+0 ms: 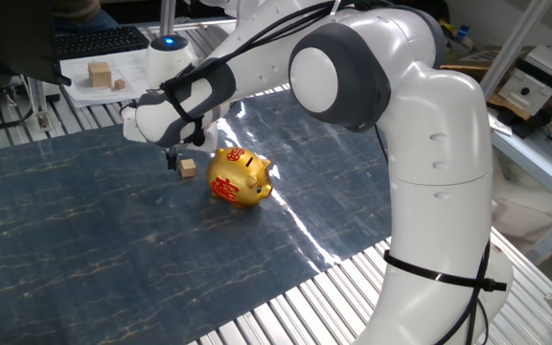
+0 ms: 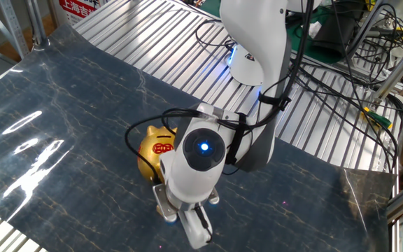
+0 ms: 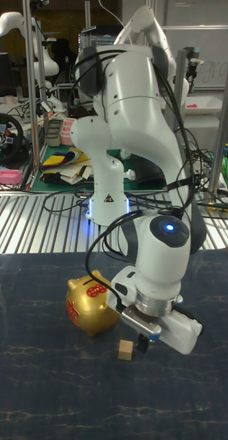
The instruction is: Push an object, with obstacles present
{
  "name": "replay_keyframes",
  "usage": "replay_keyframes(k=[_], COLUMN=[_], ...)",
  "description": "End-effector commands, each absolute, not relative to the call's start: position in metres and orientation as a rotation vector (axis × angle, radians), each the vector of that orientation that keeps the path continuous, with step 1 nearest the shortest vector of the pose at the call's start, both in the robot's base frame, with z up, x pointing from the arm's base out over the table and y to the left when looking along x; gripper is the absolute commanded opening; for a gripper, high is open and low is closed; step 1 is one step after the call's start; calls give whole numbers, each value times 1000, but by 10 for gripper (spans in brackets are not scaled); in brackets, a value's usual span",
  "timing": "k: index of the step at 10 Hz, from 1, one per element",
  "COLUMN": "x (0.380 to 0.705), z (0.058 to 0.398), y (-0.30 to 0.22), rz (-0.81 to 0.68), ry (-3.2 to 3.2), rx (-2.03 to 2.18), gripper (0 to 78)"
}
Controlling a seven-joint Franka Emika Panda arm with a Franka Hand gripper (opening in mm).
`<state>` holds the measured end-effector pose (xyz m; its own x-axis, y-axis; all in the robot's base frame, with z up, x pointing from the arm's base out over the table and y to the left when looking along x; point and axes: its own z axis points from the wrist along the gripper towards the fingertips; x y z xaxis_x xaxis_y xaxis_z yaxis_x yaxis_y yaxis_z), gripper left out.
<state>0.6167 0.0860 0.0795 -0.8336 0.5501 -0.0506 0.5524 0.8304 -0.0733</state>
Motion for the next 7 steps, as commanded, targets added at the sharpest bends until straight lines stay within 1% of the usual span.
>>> replay_keyframes(k=[1, 4, 7], x=[619, 619, 618], z=[93, 91, 84], y=[107, 107, 107], rz=[-133, -102, -96], ry=[3207, 3209, 3182], rx=[53, -102, -159], gripper=[0, 0, 0])
